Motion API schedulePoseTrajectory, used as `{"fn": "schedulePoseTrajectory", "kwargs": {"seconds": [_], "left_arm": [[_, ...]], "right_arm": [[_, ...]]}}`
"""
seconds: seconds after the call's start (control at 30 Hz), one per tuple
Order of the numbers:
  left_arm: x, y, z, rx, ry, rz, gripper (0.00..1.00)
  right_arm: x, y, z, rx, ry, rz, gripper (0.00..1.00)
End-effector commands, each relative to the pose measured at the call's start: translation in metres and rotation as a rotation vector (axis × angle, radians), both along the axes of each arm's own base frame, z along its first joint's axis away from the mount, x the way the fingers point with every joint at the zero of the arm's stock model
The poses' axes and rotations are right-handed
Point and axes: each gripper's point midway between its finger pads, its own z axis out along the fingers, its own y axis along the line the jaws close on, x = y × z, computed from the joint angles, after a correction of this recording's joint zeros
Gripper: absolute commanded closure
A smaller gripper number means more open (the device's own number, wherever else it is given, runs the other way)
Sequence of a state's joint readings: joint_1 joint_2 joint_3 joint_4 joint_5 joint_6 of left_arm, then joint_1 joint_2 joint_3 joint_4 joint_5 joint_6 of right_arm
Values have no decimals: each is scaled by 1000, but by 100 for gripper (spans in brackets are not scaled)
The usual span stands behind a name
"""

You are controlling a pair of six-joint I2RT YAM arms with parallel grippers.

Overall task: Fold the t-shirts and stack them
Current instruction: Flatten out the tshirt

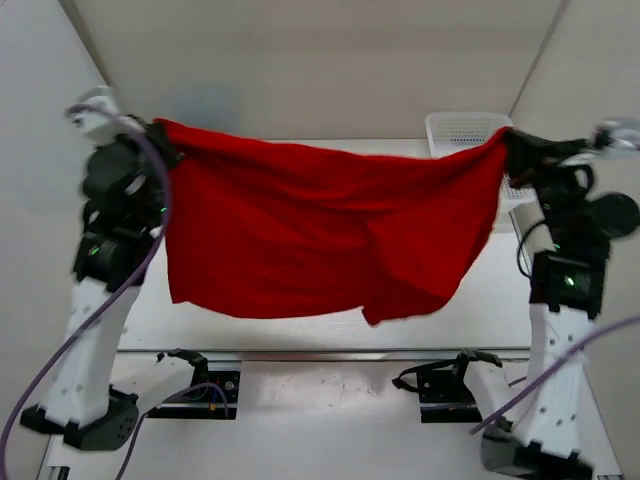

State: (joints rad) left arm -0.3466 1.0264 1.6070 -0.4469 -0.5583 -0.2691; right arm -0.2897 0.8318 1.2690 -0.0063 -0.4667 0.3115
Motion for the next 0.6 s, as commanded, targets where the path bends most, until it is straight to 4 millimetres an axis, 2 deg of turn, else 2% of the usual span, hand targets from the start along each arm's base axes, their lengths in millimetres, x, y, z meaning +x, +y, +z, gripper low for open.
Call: {"fn": "schedulePoseTrajectory", "kwargs": {"seconds": [0.0,0.03,0.07,0.1,0.13,0.17,0.2,0.23,0.27,0.33,0.4,0.43,0.47,0.5,0.53,0.57], "left_arm": [[67,-10,-126,38,314,5,100],[73,-12,-144,46,353,-8,100],[85,-13,-184,46,432,-4,89],[91,-14,-200,27,460,-23,79],[100,-11,-239,16,537,-44,40],[107,-11,-270,-4,591,-42,17],[113,-3,-296,-32,658,-31,9],[117,3,-305,-58,686,-36,1],[121,6,-315,-60,725,-26,2],[122,12,-317,-68,746,3,2],[118,17,-313,-99,741,16,1],[112,15,-311,-115,750,6,1],[107,11,-314,-131,764,-13,1],[94,10,-327,-151,808,-7,1],[82,2,-341,-170,852,-33,1],[74,-15,-349,-202,882,-97,1]], "right_arm": [[64,22,-86,63,201,55,100],[78,36,-121,65,272,86,100],[90,40,-145,73,328,92,100],[96,45,-174,108,395,135,100],[107,43,-208,128,456,146,99],[112,40,-229,178,492,175,87],[117,39,-250,199,545,182,74],[121,38,-252,195,564,183,60],[125,33,-256,201,598,171,57],[125,39,-249,149,598,156,47],[113,47,-234,129,571,129,41],[103,52,-233,148,572,146,41],[96,54,-242,167,609,158,41],[81,65,-257,194,668,188,40],[74,66,-267,213,702,185,40],[57,79,-287,221,757,197,39]]}}
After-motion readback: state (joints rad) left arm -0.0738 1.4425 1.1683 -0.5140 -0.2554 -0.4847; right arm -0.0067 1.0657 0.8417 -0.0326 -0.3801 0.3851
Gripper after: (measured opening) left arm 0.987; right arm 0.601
